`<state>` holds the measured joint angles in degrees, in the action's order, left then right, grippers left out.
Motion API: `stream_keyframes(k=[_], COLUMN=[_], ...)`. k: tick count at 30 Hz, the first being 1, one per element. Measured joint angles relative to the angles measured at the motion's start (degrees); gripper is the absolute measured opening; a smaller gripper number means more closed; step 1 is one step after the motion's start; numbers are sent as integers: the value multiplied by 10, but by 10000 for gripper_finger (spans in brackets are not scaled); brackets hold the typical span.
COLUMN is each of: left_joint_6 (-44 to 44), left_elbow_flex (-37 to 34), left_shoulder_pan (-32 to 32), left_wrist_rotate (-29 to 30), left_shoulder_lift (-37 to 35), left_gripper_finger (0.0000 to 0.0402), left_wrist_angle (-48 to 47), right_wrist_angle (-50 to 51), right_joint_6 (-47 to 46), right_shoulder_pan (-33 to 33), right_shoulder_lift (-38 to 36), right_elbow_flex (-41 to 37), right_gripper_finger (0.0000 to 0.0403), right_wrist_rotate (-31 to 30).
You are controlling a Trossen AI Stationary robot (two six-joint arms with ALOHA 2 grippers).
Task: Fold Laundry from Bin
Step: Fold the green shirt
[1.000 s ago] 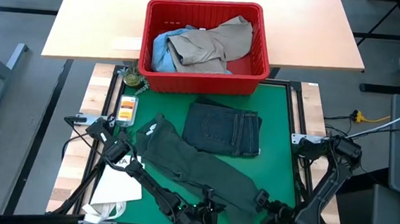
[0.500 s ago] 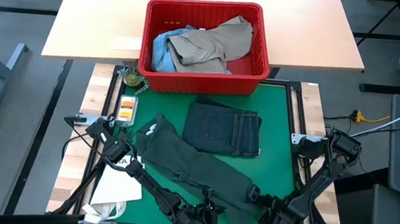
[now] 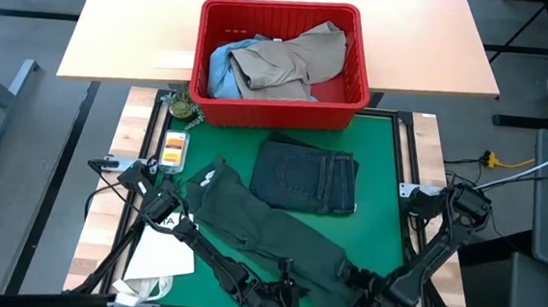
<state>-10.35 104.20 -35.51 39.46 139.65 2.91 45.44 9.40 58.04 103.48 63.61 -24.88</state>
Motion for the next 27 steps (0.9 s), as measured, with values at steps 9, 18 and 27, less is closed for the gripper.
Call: stream_keyframes(k=[9,18,27], left_joint_6=[-2,0,48], left_elbow_flex=[0,0,0], left_shoulder_pan=[0,-6,-59], left_wrist_rotate=[1,21,231], left_shoulder_lift=[0,-2,-68], left_gripper_finger=[89,162,136], left_wrist_angle=[99,106,27], right_wrist_angle=[78,88,55], right_joint_6=[47,136,214], right_shoulder_pan=[-13,-82,-189], right_shoulder_lift=[0,0,-1], right_elbow_flex=[85,151,186], right_gripper_finger=[14,7,10], right_wrist_rotate=[-13,-41,-39])
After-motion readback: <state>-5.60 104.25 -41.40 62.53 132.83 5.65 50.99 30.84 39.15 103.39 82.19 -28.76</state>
